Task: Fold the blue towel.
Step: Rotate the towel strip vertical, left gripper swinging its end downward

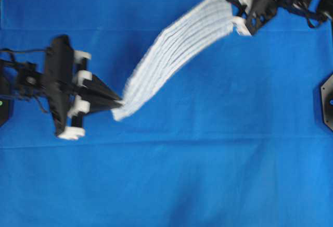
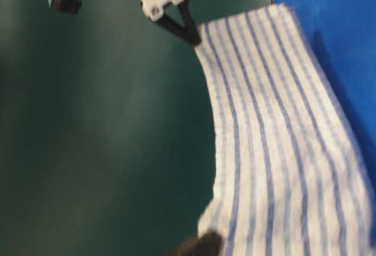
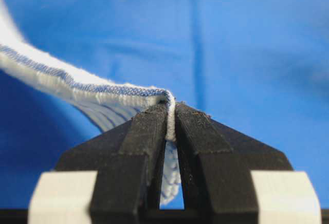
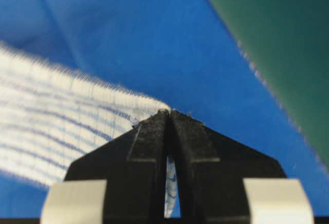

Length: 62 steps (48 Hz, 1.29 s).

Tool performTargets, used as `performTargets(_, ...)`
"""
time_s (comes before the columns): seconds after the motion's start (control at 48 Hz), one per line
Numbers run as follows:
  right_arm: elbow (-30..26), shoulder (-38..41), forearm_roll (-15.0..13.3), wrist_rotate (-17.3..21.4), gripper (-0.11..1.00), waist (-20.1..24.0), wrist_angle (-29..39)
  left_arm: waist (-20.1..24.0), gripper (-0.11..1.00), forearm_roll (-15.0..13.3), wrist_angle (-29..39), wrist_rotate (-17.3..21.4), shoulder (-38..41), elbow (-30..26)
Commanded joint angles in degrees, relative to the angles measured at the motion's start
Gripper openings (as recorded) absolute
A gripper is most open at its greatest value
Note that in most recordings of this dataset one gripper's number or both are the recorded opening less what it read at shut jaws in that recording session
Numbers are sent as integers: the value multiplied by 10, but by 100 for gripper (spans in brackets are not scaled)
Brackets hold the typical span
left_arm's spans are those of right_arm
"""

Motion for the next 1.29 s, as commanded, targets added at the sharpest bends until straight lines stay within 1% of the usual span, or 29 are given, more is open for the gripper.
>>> performTargets(0.0, -44, 21, -12, -2, 3, -5, -6, -13, 3, 1, -8, 1, 33, -49)
performTargets(0.104, -77, 49, -24, -2, 3, -11, -5, -26, 3, 2, -10, 6, 83, -98)
performTargets(0.25, -118, 80, -34, -2, 3, -11, -6, -30, 3, 2, -10, 6, 137, -150)
performTargets(0.396, -136, 91, -35, -2, 3, -11, -7, -30, 3, 2, -10, 7, 169, -180)
performTargets(0.542, -129, 88, -37, -3, 3, -11, -4, -30, 3, 2, -16, 8, 192, -207)
performTargets(0.667, -104, 68, -40, -3, 3, -20, 2, -30, 3, 2, -47, 10, 223, -238)
performTargets(0.75, -79, 47, -40, -2, 3, -27, 2, -29, 3, 2, -66, 14, 259, -273)
performTargets(0.855, -47, 18, -40, -2, 3, -36, 4, -29, 3, 2, -72, 17, 302, -316)
performTargets(0.917, -33, 6, -39, -2, 3, -39, 11, -30, 3, 2, -74, 18, 327, -341)
performTargets(1.021, -24, -3, -40, -3, 3, -40, 25, -29, 3, 2, -76, 18, 356, -368)
performTargets(1.146, -27, 5, -41, -4, 3, -37, 38, -28, 3, 2, -79, 18, 372, -375)
performTargets(1.271, -42, 30, -40, -4, 3, -30, 32, -28, 3, 2, -80, 11, 359, -345)
